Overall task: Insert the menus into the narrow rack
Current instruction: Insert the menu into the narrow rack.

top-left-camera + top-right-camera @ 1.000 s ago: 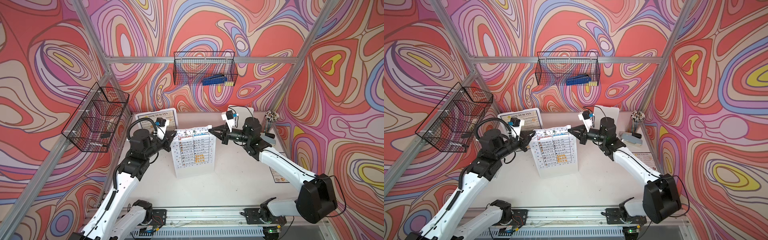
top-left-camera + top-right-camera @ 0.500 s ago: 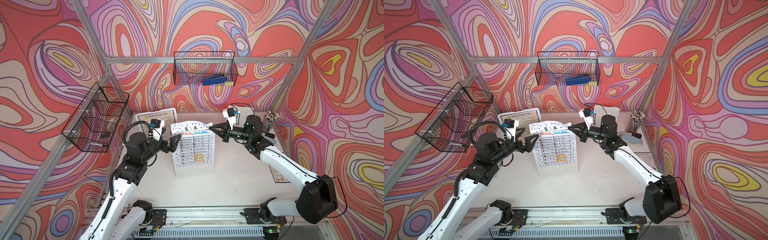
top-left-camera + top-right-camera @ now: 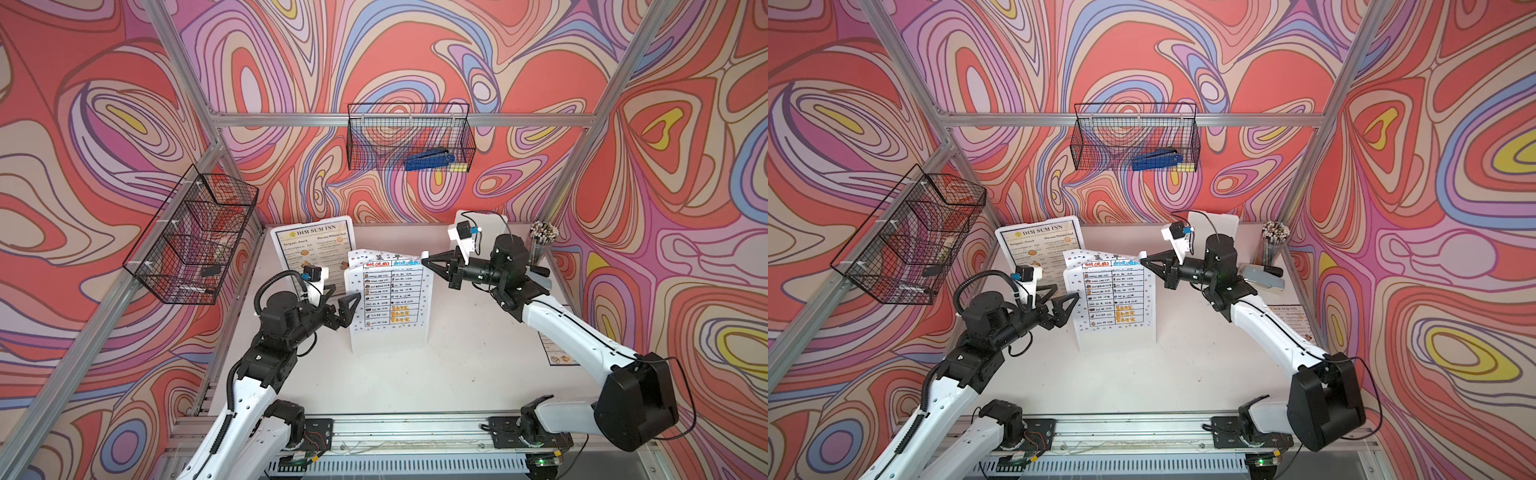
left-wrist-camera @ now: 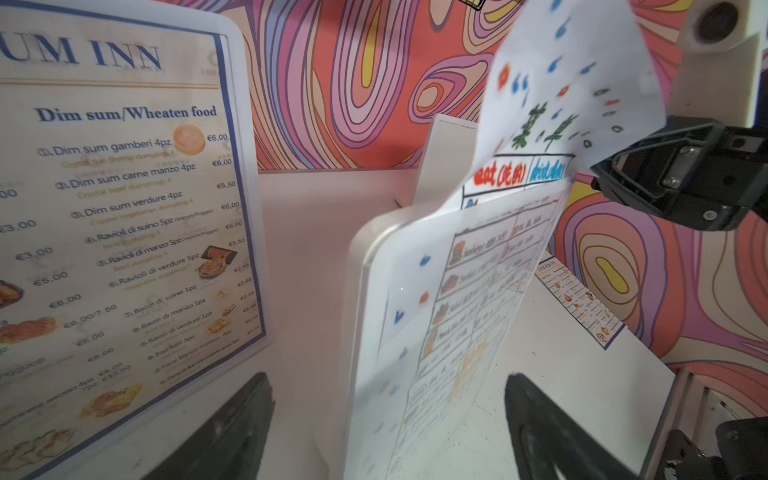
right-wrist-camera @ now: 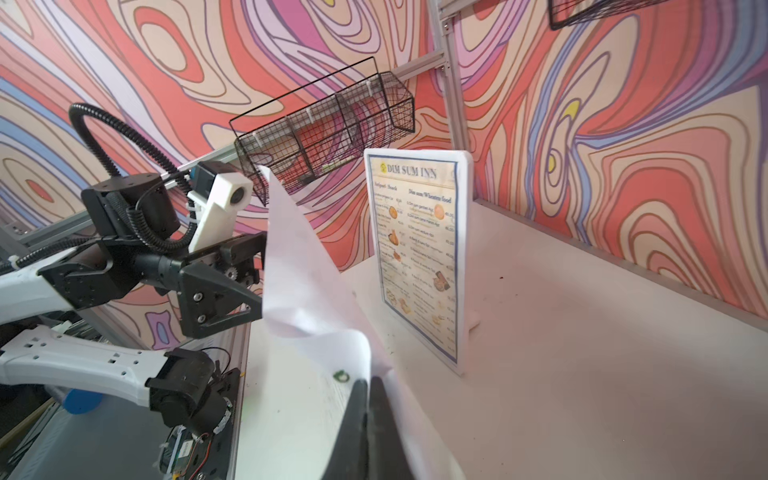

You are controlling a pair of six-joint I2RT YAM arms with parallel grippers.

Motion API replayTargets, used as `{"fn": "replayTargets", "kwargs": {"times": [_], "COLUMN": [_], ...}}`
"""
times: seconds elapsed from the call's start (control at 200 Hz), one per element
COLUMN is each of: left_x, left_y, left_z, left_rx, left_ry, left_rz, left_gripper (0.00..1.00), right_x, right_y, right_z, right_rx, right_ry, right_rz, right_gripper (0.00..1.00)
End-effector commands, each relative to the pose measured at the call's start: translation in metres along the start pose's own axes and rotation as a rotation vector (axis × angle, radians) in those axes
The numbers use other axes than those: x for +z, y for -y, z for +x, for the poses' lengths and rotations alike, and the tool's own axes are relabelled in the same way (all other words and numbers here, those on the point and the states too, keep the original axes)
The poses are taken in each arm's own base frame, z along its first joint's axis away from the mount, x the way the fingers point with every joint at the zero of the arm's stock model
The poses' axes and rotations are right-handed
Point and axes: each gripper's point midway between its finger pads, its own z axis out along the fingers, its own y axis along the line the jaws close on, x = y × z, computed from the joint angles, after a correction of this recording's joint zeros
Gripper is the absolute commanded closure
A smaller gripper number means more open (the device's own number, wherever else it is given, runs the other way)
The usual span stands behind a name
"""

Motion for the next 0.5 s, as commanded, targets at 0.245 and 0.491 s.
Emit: {"fn": "replayTargets", "kwargs": {"times": [0.245,0.491], "left_x": [0.035,0.051], "left_y": [0.009,0.006], "left_z": [-0.002,-0.006], "left_rx": [0.02,0.058], "left_ry": [0.02,0.031], "left_rz": [0.144,0.159], "left_gripper": [0.47,0.48], "right_x": [-0.005,-0.003], "right_y": [0.005,0.013], "right_z": [-0.022,-0.023], "right_rx": [-0.01,0.007], "right_ry": [0.034,0.033], "right_rz": [0.047,0.077], "right_gripper": [0.67,0.55]}}
